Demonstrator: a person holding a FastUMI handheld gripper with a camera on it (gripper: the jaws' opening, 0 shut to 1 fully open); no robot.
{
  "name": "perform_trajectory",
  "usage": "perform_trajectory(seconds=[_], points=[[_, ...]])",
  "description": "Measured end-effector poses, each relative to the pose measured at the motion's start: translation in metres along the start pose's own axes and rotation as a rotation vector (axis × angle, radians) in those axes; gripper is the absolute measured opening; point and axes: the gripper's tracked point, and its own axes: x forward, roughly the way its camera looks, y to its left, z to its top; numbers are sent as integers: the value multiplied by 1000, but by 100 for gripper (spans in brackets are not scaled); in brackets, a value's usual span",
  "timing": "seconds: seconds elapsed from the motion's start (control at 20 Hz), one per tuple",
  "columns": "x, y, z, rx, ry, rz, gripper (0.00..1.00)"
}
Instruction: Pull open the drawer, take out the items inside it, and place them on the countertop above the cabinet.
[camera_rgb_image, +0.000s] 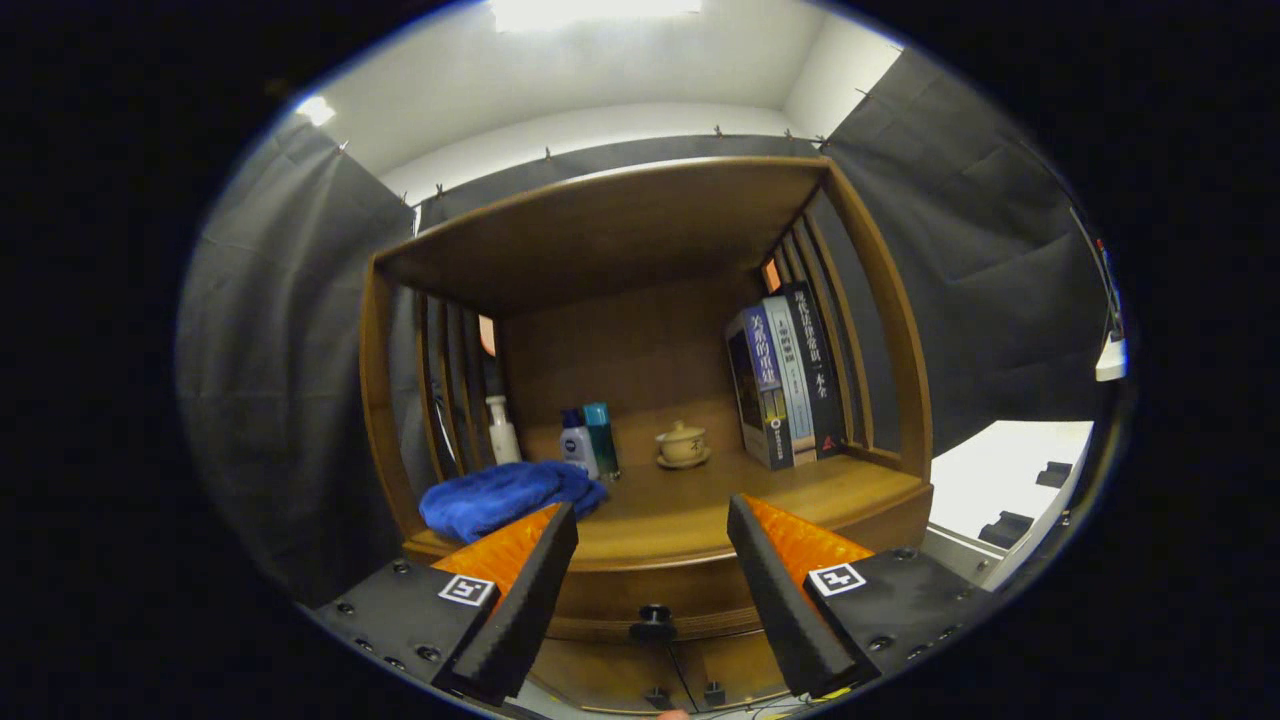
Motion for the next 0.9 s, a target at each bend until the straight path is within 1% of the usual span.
perform_trajectory(seconds=[0.05, 0.2, 0.35, 0.45, 0.6, 0.75, 0.85, 0.9], points=[[7, 3, -20, -10, 31, 12, 97], [25, -8, -77, -19, 125, -23, 96], [38, -4, -123, -31, 192, -3, 96], [41, -4, -140, -28, 211, -4, 94], [48, 1, -142, -8, 200, 9, 93], [49, -2, -143, 2, 190, -7, 80], [54, -1, -152, 17, 220, -9, 71], [57, -7, -157, 15, 226, -38, 67]])
